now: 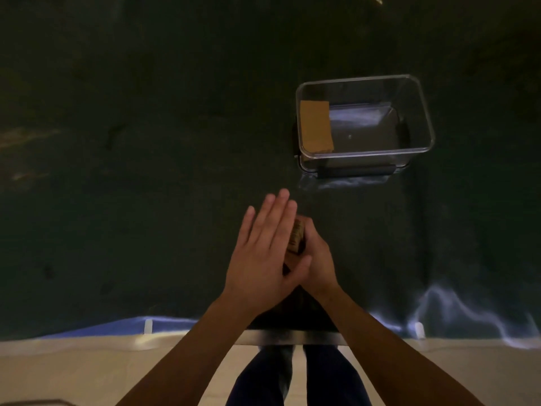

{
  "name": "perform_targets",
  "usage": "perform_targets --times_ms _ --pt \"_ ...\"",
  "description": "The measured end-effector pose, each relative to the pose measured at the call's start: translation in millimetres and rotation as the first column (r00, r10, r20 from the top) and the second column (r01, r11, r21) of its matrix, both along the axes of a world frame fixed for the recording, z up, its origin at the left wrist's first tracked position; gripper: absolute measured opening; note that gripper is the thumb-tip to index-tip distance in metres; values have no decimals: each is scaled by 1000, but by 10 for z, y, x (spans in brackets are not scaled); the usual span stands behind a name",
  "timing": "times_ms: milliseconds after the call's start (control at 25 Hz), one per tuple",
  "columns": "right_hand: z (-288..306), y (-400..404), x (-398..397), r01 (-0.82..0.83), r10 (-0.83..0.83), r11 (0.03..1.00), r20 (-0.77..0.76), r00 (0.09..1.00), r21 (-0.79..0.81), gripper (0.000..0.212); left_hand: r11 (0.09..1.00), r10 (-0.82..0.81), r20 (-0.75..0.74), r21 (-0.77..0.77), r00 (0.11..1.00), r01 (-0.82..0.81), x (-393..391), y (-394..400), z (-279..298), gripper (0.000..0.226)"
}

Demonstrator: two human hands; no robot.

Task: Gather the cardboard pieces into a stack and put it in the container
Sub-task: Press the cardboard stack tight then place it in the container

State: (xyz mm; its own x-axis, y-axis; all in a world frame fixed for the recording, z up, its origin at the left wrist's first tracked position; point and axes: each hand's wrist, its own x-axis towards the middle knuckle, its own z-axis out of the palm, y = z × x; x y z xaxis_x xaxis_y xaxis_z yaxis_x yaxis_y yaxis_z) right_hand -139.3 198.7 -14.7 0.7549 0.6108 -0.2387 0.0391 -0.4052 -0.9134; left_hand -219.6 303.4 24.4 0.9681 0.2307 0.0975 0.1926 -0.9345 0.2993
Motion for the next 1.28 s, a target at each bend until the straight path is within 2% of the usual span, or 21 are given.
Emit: perform_targets --times_ms 120,240,280,320,360,400,440,480,520,560,600,680,720,840,960,1040,1120,1200,1240,1280 --pt "6 28 10 5 -5 1000 -15 1000 -24 35 999 -35 -27 0 999 35 7 -36 -35 80" --pt "33 43 28 23 -23 999 -15 1000 -46 36 996 -84 -63 -8 994 84 36 -61 -95 79" --pt "37 41 23 21 -23 999 -31 999 -48 37 995 -66 -17 -72 998 65 15 -67 -66 80" --pt "38 38 29 28 -29 999 -48 998 -41 40 976 -9 64 -214 998 23 1 -59 -18 81" --pt "28 35 40 42 -44 999 -64 997 -33 44 901 121 152 -432 981 -44 -11 -26 5 82" --pt "10 26 47 52 -54 998 -73 996 -33 48 720 319 166 -683 933 -125 -20 21 6 82" --pt "5 31 53 54 -57 998 -77 995 -39 51 448 516 79 -874 853 -189 -22 81 -49 81" --pt "2 42 47 49 -52 998 -77 996 -49 52 164 625 -65 -963 778 -213 6 121 -66 79" --pt "-6 56 34 43 -48 997 -76 996 -61 53 -13 656 -172 -976 735 -217 31 130 -124 76" --pt "-15 61 19 41 -46 997 -72 996 -68 54 -100 636 -231 -971 736 -218 60 101 -127 70" --pt "-35 58 4 44 -49 997 -67 997 -70 56 -113 570 -257 -965 780 -235 55 57 -144 62" --pt "-58 53 -6 44 -49 998 -85 995 -53 57 -37 404 -246 -967 881 -252 58 12 -94 47" --pt "-61 49 -7 36 -41 998 -93 995 -52 58 -37 381 -252 -965 889 -258 73 5 -134 50" --pt "-71 42 -9 15 -21 995 -66 998 -94 59 -221 509 -279 -957 814 -189 88 84 -200 66" --pt "-71 64 -14 5 -12 995 -67 998 -96 64 -211 467 -254 -962 847 -172 89 11 -216 66" --pt "-67 78 -3 -7 2 995 -48 999 -102 67 -258 461 -283 -950 841 -178 109 -9 -206 72" --pt "-22 81 22 -20 17 994 -33 999 -106 65 -268 467 -273 -950 841 -160 107 27 -151 79" --pt "61 94 69 -79 91 985 74 993 -151 62 -298 454 -262 -945 852 -132 89 103 -141 85" --pt "137 121 115 -146 195 960 196 961 -240 61 -325 476 -266 -939 838 -113 58 157 -134 84" --pt "214 163 160 -212 340 903 320 884 -374 60 -312 538 -258 -945 802 -94 13 215 -133 80"
